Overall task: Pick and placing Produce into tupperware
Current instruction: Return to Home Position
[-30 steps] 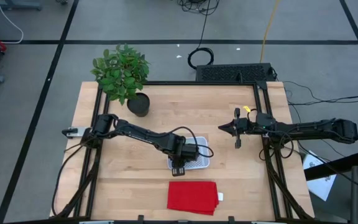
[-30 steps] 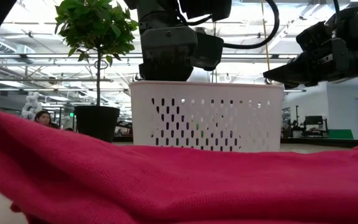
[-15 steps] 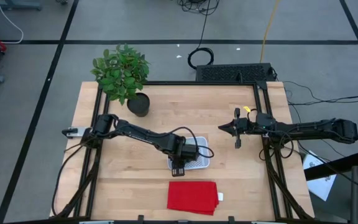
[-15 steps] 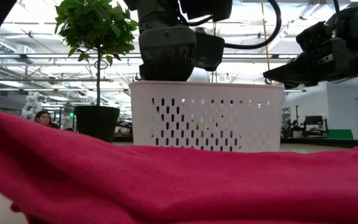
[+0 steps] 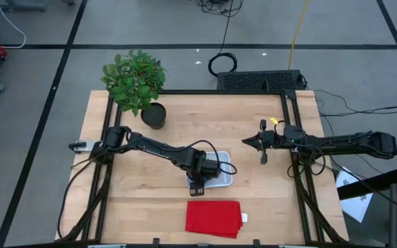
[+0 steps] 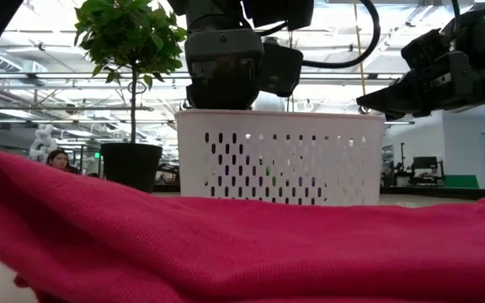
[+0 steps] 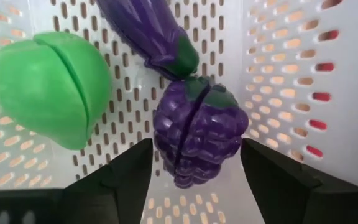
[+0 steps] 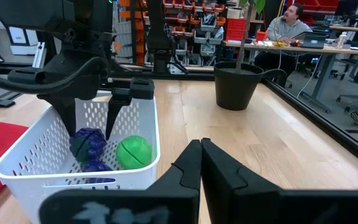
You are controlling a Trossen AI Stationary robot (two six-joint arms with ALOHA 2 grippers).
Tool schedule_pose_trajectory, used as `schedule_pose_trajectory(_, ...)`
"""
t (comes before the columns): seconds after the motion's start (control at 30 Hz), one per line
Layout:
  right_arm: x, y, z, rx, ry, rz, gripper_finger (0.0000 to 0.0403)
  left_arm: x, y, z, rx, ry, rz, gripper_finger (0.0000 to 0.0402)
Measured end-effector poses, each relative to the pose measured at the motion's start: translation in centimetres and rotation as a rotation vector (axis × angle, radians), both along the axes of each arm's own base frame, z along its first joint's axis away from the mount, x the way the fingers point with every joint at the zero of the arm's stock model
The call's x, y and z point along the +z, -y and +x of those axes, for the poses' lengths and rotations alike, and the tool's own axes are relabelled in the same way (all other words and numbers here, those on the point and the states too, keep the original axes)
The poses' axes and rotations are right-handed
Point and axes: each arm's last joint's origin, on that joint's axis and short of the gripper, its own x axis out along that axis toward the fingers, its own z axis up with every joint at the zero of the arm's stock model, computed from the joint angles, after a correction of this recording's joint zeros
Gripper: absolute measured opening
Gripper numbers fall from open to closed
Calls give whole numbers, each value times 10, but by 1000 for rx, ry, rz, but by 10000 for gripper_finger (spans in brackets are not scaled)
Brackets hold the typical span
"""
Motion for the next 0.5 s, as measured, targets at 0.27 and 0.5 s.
schedule_pose_trajectory(0.27, 0, 0, 0, 0, 0, 0, 0, 7, -1, 0, -8, -10, 6, 249)
schedule_pose_trajectory(0.5, 0, 0, 0, 0, -1, 0, 0, 43, 2, 9, -46, 50, 17, 266)
